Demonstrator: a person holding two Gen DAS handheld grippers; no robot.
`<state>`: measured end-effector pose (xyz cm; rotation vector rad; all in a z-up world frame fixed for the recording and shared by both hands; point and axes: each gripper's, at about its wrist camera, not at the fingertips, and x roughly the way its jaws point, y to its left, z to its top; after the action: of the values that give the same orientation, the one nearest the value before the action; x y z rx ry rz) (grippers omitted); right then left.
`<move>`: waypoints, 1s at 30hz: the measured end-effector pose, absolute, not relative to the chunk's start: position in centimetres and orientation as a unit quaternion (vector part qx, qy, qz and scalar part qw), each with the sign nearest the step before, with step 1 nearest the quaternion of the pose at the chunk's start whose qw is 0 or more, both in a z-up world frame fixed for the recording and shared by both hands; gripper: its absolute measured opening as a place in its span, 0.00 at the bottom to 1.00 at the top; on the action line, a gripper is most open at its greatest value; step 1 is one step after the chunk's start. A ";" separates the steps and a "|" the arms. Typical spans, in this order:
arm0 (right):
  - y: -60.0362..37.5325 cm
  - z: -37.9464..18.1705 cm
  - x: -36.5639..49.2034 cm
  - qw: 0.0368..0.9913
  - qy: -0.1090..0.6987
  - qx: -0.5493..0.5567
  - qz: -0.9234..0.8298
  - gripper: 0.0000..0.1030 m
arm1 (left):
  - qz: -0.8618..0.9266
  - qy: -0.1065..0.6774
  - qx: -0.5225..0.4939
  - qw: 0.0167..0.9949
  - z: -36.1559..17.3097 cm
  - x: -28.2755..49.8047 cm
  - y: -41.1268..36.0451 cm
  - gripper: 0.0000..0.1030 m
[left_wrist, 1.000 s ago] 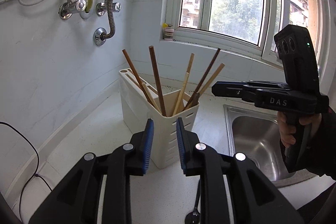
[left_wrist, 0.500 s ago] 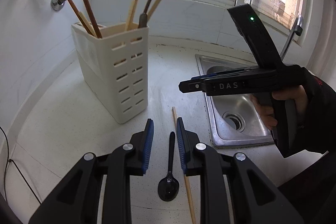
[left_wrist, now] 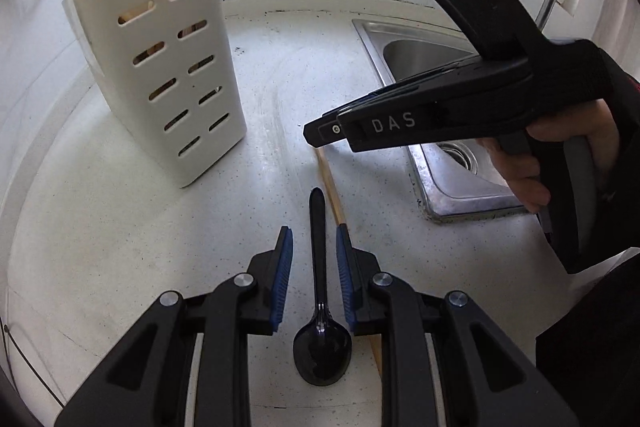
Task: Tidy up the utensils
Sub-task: 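Move the left tool to the black spoon while the right tool reaches the light chopstick, then close the left tool on the black spoon handle while the right tool grasps the light chopstick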
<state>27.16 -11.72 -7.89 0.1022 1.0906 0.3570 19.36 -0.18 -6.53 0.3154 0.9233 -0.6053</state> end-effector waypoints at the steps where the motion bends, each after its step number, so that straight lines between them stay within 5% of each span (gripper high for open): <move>1: -11.6 -8.0 27.2 0.838 0.517 0.046 0.168 0.16 | -0.288 0.439 0.150 0.838 -6.7 19.5 -0.2 0.21; 24: -10.9 -8.4 27.2 0.841 0.515 0.011 0.164 0.15 | -0.291 0.463 0.166 0.821 -7.4 21.8 -1.3 0.20; 27: -10.7 -8.3 27.4 0.840 0.517 0.008 0.162 0.15 | -0.278 0.462 0.175 0.824 -7.7 22.1 -1.6 0.08; 30: -10.8 -8.3 27.8 0.839 0.521 0.007 0.159 0.13 | -0.274 0.464 0.169 0.825 -7.7 22.2 -1.4 0.08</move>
<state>27.80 -10.82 -8.31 0.0149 1.1017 0.3370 22.22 -1.43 -7.70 0.3602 0.9864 -0.5814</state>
